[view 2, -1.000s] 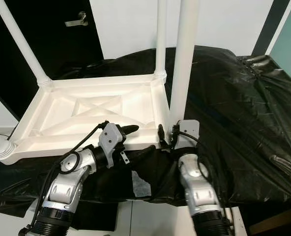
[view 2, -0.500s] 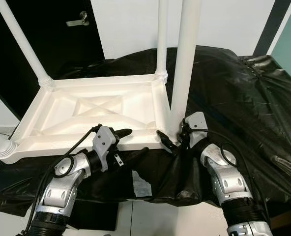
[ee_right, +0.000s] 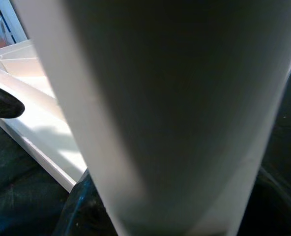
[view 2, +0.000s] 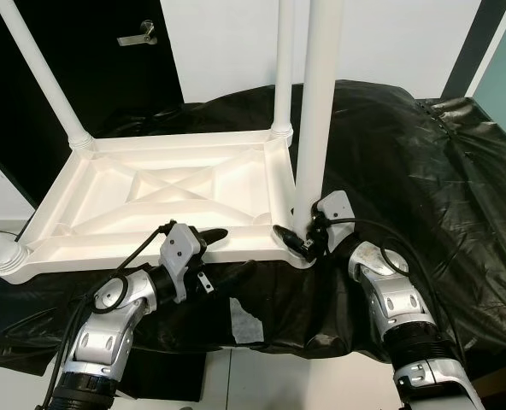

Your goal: Building children table

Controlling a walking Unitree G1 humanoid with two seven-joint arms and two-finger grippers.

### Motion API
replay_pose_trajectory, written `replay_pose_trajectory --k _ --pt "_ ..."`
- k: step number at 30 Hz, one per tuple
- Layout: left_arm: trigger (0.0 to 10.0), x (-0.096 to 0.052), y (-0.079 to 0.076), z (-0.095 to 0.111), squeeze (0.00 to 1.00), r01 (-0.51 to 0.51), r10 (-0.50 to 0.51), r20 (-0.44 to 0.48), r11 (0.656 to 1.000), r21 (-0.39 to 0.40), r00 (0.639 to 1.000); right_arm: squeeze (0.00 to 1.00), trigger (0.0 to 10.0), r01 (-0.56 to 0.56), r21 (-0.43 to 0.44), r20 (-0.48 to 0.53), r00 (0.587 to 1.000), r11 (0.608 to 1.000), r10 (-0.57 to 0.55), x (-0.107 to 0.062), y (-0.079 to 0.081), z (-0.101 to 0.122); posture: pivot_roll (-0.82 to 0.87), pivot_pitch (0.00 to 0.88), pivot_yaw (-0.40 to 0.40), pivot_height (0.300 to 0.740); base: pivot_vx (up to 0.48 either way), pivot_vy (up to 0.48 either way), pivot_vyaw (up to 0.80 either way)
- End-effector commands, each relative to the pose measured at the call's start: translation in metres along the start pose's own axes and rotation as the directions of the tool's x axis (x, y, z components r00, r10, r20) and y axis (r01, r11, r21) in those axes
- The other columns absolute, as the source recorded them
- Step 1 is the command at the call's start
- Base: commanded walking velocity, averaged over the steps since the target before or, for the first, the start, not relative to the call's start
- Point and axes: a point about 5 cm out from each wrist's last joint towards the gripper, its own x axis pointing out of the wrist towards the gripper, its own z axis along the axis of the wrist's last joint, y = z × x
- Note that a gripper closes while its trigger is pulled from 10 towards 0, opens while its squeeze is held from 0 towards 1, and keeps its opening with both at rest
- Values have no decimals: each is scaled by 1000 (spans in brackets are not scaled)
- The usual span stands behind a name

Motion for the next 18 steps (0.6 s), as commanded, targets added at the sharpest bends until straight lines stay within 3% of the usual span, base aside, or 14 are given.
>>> replay_pose_trajectory --k 1,3,4,6,7,11,13,18 --pt "10000 -2 7 -3 0 -167 167 -21 986 5 986 0 0 -37 -2 -51 998 999 37 2 11 -10 -16 0 34 740 0 0 0" --pt "10000 -2 7 -4 0 -172 172 -20 985 8 985 0 0 18 -25 -83 996 1000 -20 1 11 -17 -18 0 31 740 0 0 0" --pt "10000 -2 6 -3 0 -171 171 -17 985 5 985 0 6627 61 -21 -100 993 998 -63 0 10 -20 -19 0 30 740 0 0 0" --pt "10000 -2 6 -3 0 -171 171 -16 985 4 985 0 6627 88 -17 -110 990 996 -90 0 9 -23 -19 0 30 740 0 0 0" --pt "10000 -1 6 -3 0 -171 171 -16 985 0 985 0 10000 129 -19 -110 985 991 -131 0 10 -25 -26 0 32 740 0 0 0" --pt "10000 0 7 -3 0 -178 178 -21 984 -3 984 0 10000 191 -26 -107 975 981 -193 1 12 -27 -34 0 36 740 0 0 0" --pt "10000 2 7 -4 0 -178 178 -28 984 1 984 0 10000 301 -5 -117 947 954 -300 1 16 -30 -43 0 34 740 0 0 0" --pt "10000 3 6 -4 0 -177 177 -26 984 1 984 0 10000 439 61 -130 894 897 -429 6 26 -33 -45 0 29 740 0 0 0"
